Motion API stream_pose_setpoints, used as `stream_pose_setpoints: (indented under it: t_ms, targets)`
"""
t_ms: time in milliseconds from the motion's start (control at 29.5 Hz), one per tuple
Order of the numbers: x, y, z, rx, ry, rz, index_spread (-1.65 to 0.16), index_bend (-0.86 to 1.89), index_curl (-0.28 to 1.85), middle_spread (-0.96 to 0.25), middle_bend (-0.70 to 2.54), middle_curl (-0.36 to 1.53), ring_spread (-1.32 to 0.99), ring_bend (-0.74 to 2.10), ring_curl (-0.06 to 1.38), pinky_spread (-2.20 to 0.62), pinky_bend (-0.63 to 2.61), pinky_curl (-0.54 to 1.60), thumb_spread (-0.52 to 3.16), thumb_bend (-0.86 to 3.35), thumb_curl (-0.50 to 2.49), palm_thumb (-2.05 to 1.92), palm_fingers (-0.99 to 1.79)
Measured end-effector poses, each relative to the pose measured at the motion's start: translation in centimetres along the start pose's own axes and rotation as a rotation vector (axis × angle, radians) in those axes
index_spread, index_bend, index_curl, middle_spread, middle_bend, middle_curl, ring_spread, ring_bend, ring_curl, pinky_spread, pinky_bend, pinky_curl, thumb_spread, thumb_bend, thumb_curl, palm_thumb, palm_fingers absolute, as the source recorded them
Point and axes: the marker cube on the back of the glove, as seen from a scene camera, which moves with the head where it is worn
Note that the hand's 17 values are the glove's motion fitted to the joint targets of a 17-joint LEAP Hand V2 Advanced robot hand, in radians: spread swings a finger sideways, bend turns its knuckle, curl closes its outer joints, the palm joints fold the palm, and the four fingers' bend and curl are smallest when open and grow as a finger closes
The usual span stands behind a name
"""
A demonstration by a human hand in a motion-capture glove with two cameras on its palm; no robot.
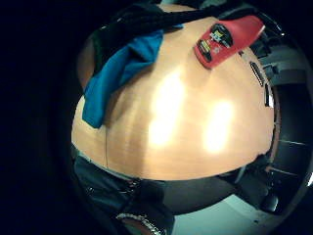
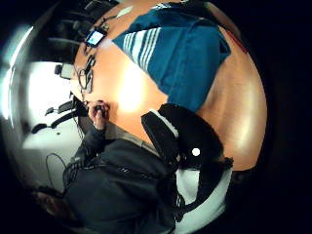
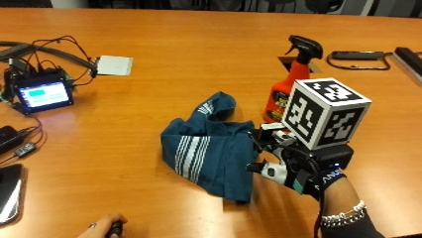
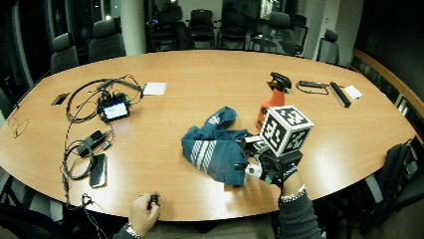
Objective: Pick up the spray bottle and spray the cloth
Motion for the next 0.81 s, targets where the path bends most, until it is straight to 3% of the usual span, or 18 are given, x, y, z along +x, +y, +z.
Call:
stream_pose_setpoints:
  t_ms: [136,441,813]
  targets:
    - [2.0,-0.4,0.6,0.032,-0.018,0.108,-0.43,0.17,0.28,-0.08,0.18,0.23,-0.05,0.33,0.22,0.27,0.34,0.27,1.12,0.04,0.18,0.41,0.39]
    - [7.4,-3.8,-2.3,0.297,-0.033,0.416,-0.39,0.14,0.28,-0.07,0.20,0.27,-0.05,0.41,0.26,0.25,0.34,0.29,1.16,0.02,0.21,0.46,0.58]
    - [13.5,-6.8,-1.1,0.541,-0.301,0.736,-0.30,0.13,0.28,-0.05,0.18,0.30,-0.06,0.46,0.31,0.19,0.38,0.33,1.22,0.06,0.26,0.62,0.68]
